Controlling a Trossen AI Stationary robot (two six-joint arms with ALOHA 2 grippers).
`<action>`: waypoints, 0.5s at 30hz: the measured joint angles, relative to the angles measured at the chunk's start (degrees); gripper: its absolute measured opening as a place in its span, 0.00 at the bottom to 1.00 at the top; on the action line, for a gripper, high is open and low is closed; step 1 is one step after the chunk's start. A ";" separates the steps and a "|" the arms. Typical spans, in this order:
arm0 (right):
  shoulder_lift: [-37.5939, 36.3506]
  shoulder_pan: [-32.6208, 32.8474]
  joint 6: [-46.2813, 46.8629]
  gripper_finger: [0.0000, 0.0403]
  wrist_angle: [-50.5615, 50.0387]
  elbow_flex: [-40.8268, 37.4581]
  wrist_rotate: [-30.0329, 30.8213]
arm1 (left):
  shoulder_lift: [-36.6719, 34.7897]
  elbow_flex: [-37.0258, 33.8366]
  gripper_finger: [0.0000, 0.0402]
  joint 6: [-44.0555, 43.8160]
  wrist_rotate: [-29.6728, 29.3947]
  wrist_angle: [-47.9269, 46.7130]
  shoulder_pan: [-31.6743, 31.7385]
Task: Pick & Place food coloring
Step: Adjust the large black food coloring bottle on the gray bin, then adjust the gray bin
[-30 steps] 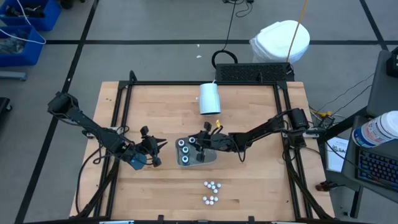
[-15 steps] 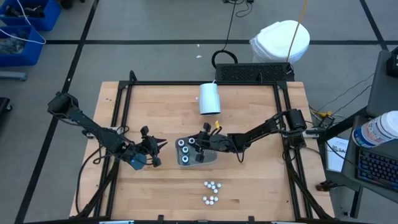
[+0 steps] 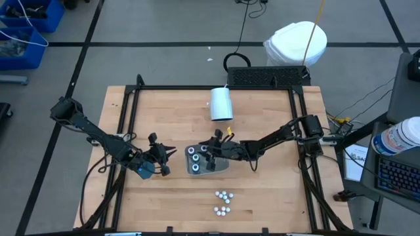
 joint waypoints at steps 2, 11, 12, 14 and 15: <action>-0.32 0.17 -1.18 0.48 0.93 0.00 -0.07 | 0.00 0.00 0.14 0.00 0.00 0.00 -0.01; -7.70 1.90 -9.69 0.53 1.53 -0.04 0.27 | -0.01 0.00 0.14 -0.43 0.00 -0.01 -0.09; -9.43 2.19 -10.65 0.53 0.41 -0.02 0.36 | 0.00 0.00 0.14 -0.49 0.03 -0.04 -0.09; -13.39 2.98 -12.47 0.52 -3.38 -0.04 0.50 | -0.02 0.00 0.14 -0.52 0.58 0.00 -0.09; -15.74 3.38 -13.32 0.52 -5.85 -0.02 0.49 | -0.02 0.00 0.14 -0.46 1.36 0.00 -0.09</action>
